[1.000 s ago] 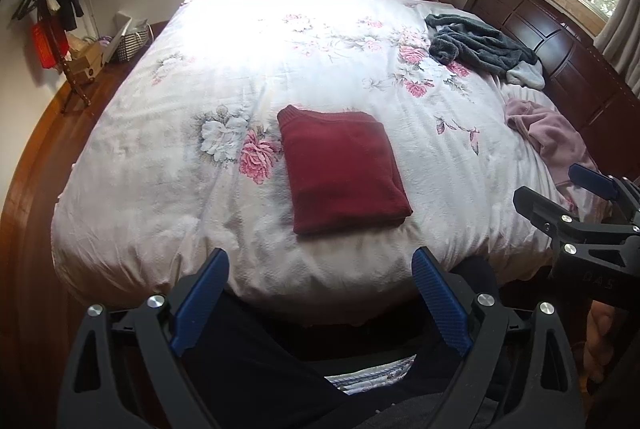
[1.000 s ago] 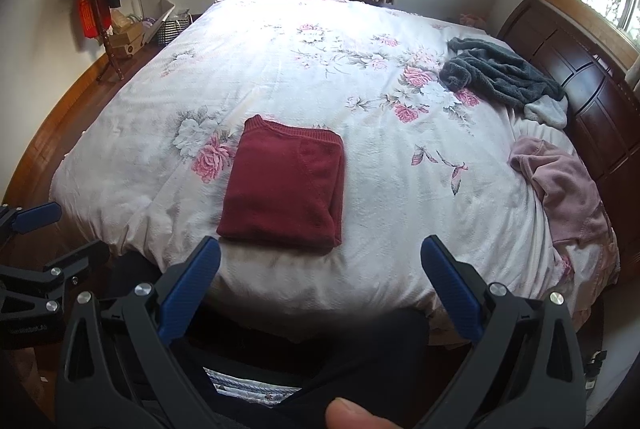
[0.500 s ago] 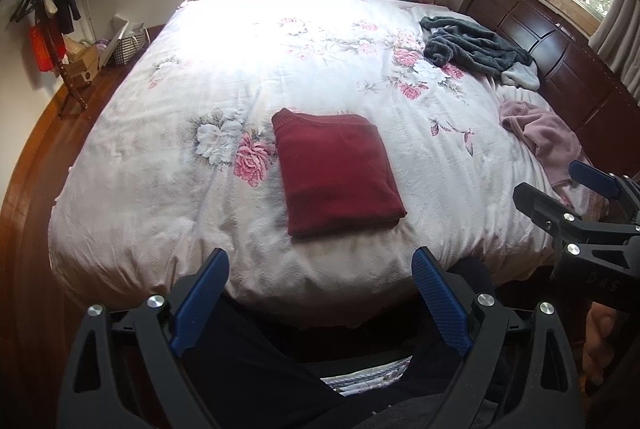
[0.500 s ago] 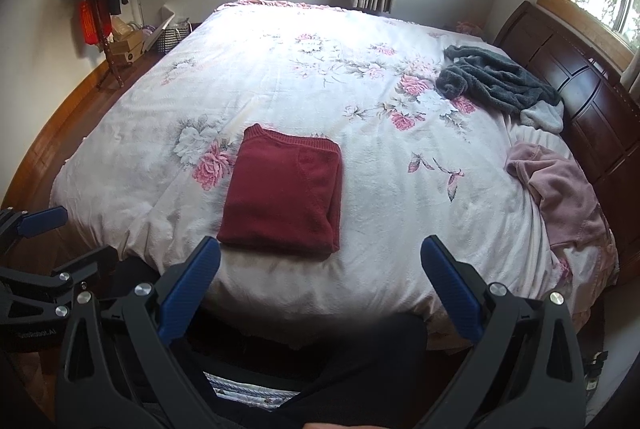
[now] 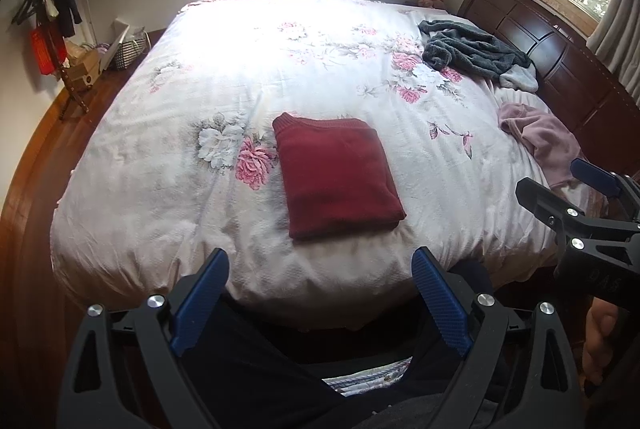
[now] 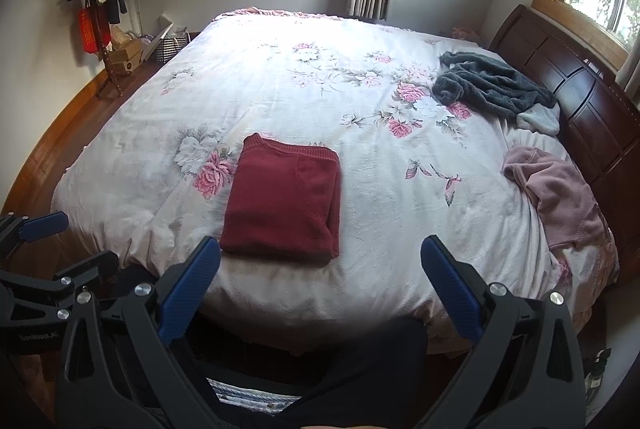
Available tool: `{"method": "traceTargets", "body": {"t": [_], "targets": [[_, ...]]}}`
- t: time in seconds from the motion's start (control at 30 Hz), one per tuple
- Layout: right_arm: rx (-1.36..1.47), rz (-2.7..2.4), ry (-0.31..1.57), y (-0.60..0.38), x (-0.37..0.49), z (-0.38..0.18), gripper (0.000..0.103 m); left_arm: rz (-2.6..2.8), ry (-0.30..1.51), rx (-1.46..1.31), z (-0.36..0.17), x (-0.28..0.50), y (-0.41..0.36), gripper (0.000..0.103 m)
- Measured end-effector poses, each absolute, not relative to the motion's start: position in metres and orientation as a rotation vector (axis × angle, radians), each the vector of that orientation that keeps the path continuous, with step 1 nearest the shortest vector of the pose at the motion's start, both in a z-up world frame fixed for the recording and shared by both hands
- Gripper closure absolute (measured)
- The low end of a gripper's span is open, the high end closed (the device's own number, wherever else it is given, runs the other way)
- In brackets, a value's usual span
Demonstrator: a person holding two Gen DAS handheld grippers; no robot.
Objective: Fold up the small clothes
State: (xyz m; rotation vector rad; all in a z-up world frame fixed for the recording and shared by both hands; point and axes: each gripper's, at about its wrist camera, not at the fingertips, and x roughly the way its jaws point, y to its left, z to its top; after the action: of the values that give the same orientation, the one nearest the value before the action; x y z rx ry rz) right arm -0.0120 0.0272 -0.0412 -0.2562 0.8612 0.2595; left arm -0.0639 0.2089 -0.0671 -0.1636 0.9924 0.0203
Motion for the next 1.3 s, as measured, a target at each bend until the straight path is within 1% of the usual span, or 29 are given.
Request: {"method": "traceTargets", "body": {"t": [1.3], "targets": [[-0.254,0.25,0.855,0.0265,-0.0118,-0.0404,0.003,0.018,0.996,-0.157,-0.0662,-0.0602,0.2079,0.01]]}}
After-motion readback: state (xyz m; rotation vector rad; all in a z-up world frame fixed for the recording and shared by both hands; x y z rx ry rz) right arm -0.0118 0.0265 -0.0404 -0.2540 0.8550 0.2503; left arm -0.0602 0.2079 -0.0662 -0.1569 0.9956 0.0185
